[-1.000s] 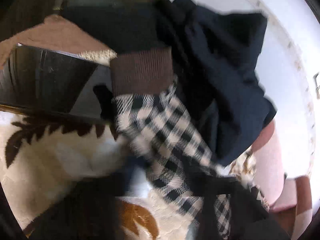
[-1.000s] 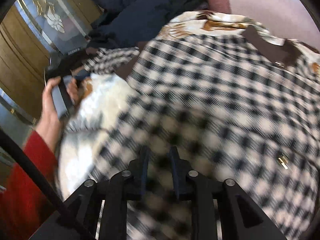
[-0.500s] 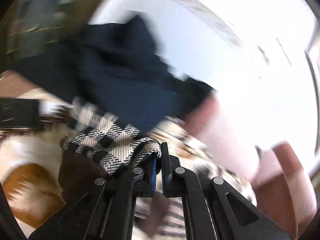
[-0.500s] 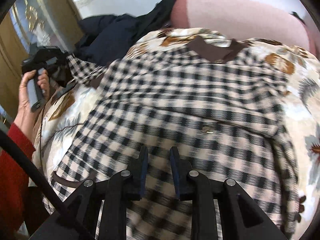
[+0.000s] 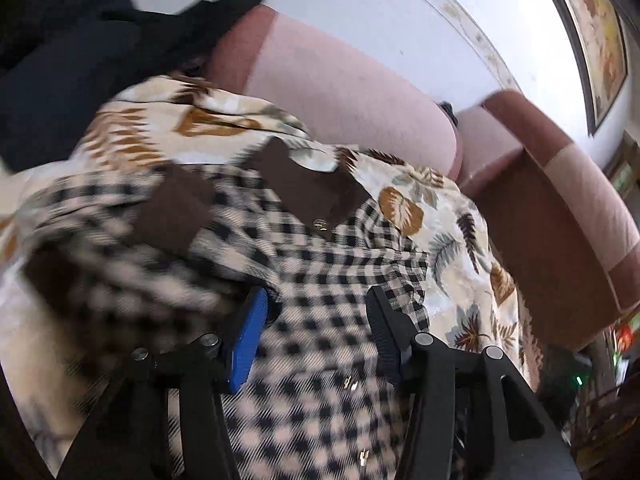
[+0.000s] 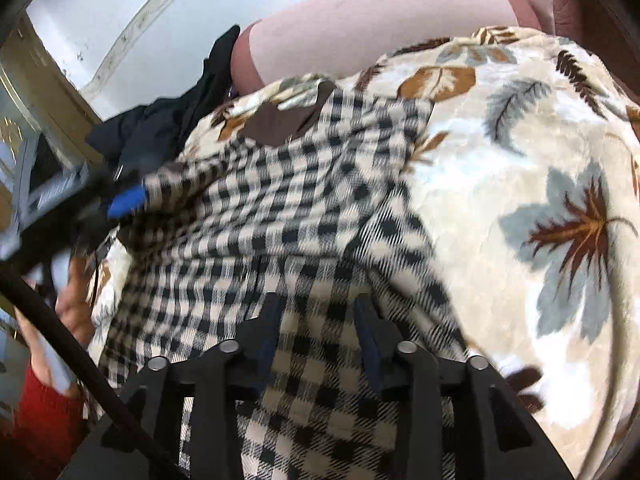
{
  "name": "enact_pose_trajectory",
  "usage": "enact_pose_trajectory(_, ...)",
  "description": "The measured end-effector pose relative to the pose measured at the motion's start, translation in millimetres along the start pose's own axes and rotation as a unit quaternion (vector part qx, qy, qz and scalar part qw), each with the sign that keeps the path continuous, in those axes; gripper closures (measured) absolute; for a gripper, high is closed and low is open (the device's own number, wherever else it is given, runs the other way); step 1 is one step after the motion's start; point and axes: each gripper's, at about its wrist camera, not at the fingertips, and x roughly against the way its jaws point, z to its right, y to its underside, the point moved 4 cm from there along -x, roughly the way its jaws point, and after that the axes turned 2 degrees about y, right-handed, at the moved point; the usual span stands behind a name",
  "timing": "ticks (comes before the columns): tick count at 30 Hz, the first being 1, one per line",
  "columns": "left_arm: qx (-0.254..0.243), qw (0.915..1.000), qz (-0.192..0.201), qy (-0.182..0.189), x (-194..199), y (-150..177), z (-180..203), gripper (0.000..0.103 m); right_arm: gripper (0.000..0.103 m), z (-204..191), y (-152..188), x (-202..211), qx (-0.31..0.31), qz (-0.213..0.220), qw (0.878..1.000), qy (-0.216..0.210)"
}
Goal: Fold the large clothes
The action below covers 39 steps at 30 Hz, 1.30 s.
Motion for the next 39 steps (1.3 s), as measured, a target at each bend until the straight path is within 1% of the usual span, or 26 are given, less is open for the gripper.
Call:
enact_pose_trajectory(1, 0.010, 0.9998, 0.015, -0.008, 18, 5, -6, 0.045, 0.057, -3, -4, 0, 0.006, 0.002, 1.000, -0.002)
enact_pose_trajectory(2, 0.022, 0.9992, 0.029, -0.019, 31, 9, -13, 0.040, 0.056, -7, -9, -2, 0.013, 0.004, 1.000, -0.003)
enact_pose_trajectory(3, 0.043, 0.9971, 0.050, -0.038, 50, 15, -24, 0.035, 0.055, -11, -15, -6, 0.021, 0.005, 1.000, -0.005)
enact_pose_trajectory(6, 0.089, 0.9892, 0.086, -0.078, 79, 22, -55, 0.034, 0.051, -32, -33, -19, 0.041, 0.003, 0.999, -0.019)
enact_pose_trajectory(8, 0.097, 0.9823, 0.100, -0.125, 93, 26, -74, 0.034, 0.043, -57, -41, -31, 0.055, -0.004, 0.998, -0.038)
enact_pose_trajectory(10, 0.100, 0.9735, 0.112, -0.172, 102, 31, -94, 0.034, 0.038, -86, -48, -42, 0.082, -0.008, 0.995, -0.048)
enact_pose_trajectory(11, 0.105, 0.9702, 0.116, -0.185, 107, 34, -103, 0.034, 0.036, -99, -49, -45, 0.096, -0.009, 0.994, -0.051)
enact_pose_trajectory(12, 0.109, 0.9687, 0.118, -0.189, 108, 35, -109, 0.034, 0.034, -119, -50, -51, 0.119, -0.011, 0.991, -0.055)
enact_pose_trajectory(13, 0.115, 0.9677, 0.117, -0.191, 111, 36, -117, 0.034, 0.030, -135, -50, -56, 0.137, -0.013, 0.989, -0.057)
enact_pose_trajectory(14, 0.120, 0.9674, 0.117, -0.190, 110, 36, -124, 0.034, 0.025, -157, -51, -64, 0.165, -0.011, 0.985, -0.055)
enact_pose_trajectory(15, 0.123, 0.9671, 0.117, -0.190, 108, 35, -130, 0.034, 0.024, -174, -52, -70, 0.188, -0.005, 0.981, -0.046)
enact_pose_trajectory(18, 0.124, 0.9645, 0.118, -0.201, 108, 30, -146, 0.034, 0.021, -211, -60, -96, 0.240, 0.019, 0.971, 0.011)
enact_pose_trajectory(21, 0.126, 0.9624, 0.118, -0.210, 104, 24, -158, 0.034, 0.021, -221, -75, -129, 0.235, 0.007, 0.971, 0.046)
enact_pose_trajectory(22, 0.129, 0.9619, 0.118, -0.210, 100, 21, -162, 0.034, 0.029, -220, -79, -138, 0.232, -0.001, 0.971, 0.057)
enact_pose_trajectory(23, 0.134, 0.9615, 0.119, -0.208, 98, 19, -166, 0.034, 0.063, -218, -83, -145, 0.230, -0.013, 0.971, 0.062)
enact_pose_trajectory(24, 0.142, 0.9607, 0.120, -0.206, 98, 17, -169, 0.034, 0.085, -215, -88, -148, 0.222, -0.029, 0.973, 0.056)
enact_pose_trajectory(25, 0.153, 0.9601, 0.122, -0.200, 98, 15, -172, 0.034, 0.096, -209, -92, -146, 0.207, -0.031, 0.976, 0.053)
enact_pose_trajectory(26, 0.162, 0.9601, 0.122, -0.192, 97, 14, -175, 0.034, 0.096, -201, -100, -137, 0.189, -0.016, 0.981, 0.043)
enact_pose_trajectory(28, 0.180, 0.9616, 0.121, -0.168, 94, 12, -178, 0.034, 0.096, -180, -113, -111, 0.154, 0.011, 0.987, 0.038)
enact_pose_trajectory(30, 0.189, 0.9632, 0.118, -0.151, 90, 11, -176, 0.034, 0.096, -154, -122, -90, 0.121, 0.027, 0.992, 0.032)
enact_pose_trajectory(32, 0.183, 0.9650, 0.113, -0.150, 83, 11, -171, 0.034, 0.097, -120, -130, -70, 0.080, 0.041, 0.995, 0.034)
enact_pose_trajectory(34, 0.170, 0.9679, 0.104, -0.154, 74, 12, -164, 0.034, 0.097, -77, -133, -57, 0.038, 0.050, 0.997, 0.051)
enact_pose_trajectory(36, 0.158, 0.9706, 0.094, -0.155, 65, 14, -157, 0.034, 0.096, -36, -128, -57, 0.002, 0.043, 0.997, 0.070)
enact_pose_trajectory(37, 0.154, 0.9716, 0.090, -0.155, 61, 16, -154, 0.034, 0.095, -16, -123, -61, -0.014, 0.030, 0.996, 0.077)
enact_pose_trajectory(38, 0.150, 0.9728, 0.087, -0.154, 58, 17, -151, 0.034, 0.089, 6, -116, -69, -0.033, 0.008, 0.995, 0.091)
enact_pose_trajectory(39, 0.143, 0.9744, 0.081, -0.153, 53, 19, -146, 0.034, 0.086, 23, -109, -72, -0.050, -0.005, 0.993, 0.107)
